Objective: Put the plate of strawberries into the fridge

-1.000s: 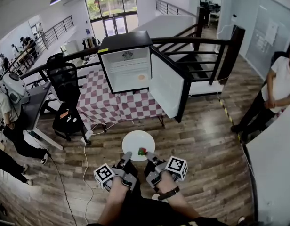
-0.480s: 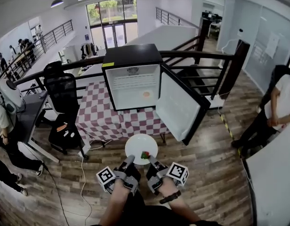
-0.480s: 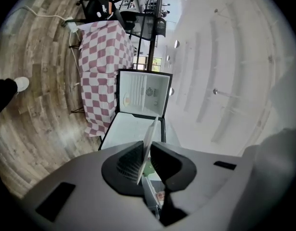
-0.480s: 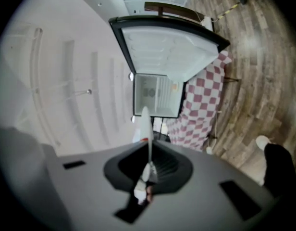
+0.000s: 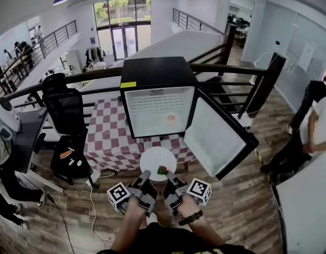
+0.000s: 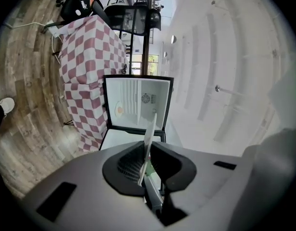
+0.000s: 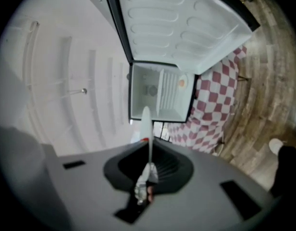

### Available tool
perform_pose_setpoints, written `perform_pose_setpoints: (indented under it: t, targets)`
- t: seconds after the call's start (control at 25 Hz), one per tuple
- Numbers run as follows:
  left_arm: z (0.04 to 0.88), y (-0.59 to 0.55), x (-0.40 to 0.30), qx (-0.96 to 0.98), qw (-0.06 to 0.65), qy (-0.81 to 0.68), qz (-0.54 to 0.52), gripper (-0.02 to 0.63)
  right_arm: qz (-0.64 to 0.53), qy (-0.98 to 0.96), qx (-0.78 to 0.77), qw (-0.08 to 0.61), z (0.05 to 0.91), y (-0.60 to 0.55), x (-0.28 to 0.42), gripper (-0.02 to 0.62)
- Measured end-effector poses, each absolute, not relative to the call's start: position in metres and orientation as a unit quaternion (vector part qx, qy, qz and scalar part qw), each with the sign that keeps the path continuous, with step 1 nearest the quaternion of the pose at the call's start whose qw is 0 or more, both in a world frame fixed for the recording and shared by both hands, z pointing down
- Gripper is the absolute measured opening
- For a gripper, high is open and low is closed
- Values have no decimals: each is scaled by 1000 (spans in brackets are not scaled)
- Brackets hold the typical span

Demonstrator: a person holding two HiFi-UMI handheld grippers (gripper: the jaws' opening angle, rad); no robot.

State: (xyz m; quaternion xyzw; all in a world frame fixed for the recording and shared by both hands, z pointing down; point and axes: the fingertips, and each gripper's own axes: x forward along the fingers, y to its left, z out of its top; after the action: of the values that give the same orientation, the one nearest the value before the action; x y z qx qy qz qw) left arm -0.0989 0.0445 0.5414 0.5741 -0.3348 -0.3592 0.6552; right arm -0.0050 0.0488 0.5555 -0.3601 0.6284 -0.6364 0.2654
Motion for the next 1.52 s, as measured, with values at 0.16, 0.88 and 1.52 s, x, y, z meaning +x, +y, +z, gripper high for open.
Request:
perform_pose_setpoints:
  t: [0.16,0.88,1.52]
  targets:
    - [548,11,-119,587,654,-342,-333,48,-637,621,-365,274,561,12,-26,31]
    - [564,-102,-112,556,686,-330,-336,48,-655,598,-376,269,565,-101,-15,31]
    - [560,-156,-82,552,675,-335,-358,48,-662,617,-336,262,568,-160,10,32]
